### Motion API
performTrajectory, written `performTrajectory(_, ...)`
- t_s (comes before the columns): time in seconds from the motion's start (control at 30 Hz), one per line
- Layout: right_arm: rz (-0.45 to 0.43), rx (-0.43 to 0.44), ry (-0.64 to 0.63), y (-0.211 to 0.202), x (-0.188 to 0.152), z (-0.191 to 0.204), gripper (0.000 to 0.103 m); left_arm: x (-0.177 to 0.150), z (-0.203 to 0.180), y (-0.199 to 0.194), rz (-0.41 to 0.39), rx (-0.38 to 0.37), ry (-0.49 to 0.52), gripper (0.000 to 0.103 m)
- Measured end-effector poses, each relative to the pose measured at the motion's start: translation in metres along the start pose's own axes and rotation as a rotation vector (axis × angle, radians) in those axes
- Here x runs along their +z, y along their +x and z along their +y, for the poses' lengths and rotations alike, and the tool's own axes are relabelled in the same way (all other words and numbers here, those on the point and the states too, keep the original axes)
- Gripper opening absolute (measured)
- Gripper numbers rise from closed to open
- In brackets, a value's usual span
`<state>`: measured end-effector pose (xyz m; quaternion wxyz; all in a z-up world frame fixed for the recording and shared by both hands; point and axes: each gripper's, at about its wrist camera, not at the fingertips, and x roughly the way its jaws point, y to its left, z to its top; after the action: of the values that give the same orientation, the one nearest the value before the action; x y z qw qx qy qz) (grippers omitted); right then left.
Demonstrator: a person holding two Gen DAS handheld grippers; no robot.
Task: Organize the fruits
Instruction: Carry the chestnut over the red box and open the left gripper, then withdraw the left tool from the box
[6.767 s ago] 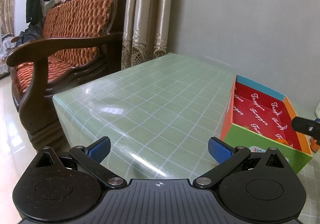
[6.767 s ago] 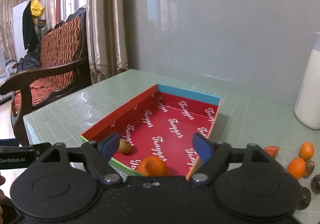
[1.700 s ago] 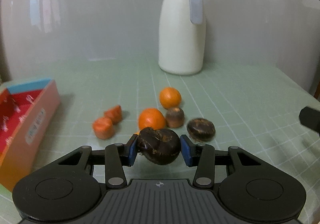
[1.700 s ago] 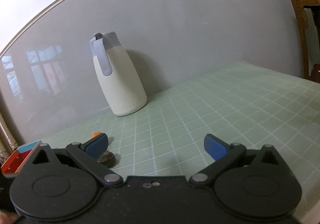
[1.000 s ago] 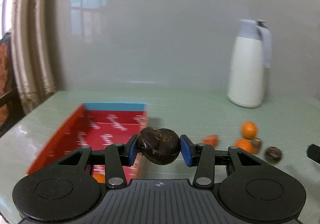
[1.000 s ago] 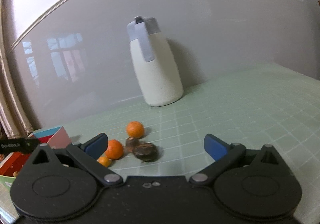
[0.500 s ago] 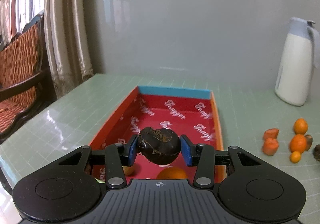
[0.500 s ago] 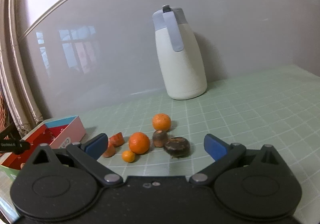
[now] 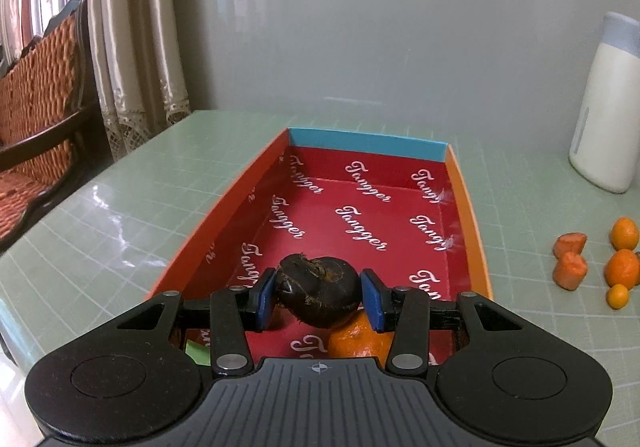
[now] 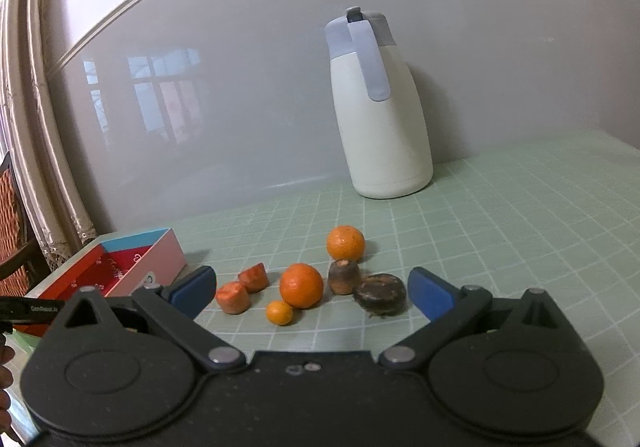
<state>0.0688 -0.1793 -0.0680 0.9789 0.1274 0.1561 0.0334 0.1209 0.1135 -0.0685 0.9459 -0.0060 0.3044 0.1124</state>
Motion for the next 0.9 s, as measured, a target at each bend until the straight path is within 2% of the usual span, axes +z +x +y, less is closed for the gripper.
performTrajectory(0.23,0.003,0.0,-0.003,0.001,0.0,0.001,0.102,0.002,0.002,0.003,0.008,0.031,0.006,0.045)
performTrajectory(0.3,0.003,0.003,-0.004,0.0,0.0,0.002,0.102,0.003,0.003,0.003,0.012,0.031,0.008,0.053)
performTrajectory(0.37,0.003,0.002,-0.006,0.0,0.0,0.003,0.102,0.003,0.003,0.0,0.001,0.048,0.013,0.075)
performTrajectory(0.43,0.004,0.003,-0.004,0.0,0.0,0.002,0.102,0.003,0.002,-0.005,-0.027,0.066,0.021,0.077)
performTrajectory(0.7,0.0,-0.001,-0.007,-0.002,0.0,0.003,0.102,0.013,0.004,-0.023,-0.059,0.042,0.005,0.078)
performTrajectory(0.83,0.0,-0.005,-0.009,-0.003,0.001,0.002,0.103,0.018,0.003,-0.037,-0.088,0.035,0.001,0.092)
performTrajectory(0.9,0.001,-0.007,-0.006,-0.003,0.001,0.001,0.102,0.02,0.002,-0.045,-0.105,0.032,0.002,0.094)
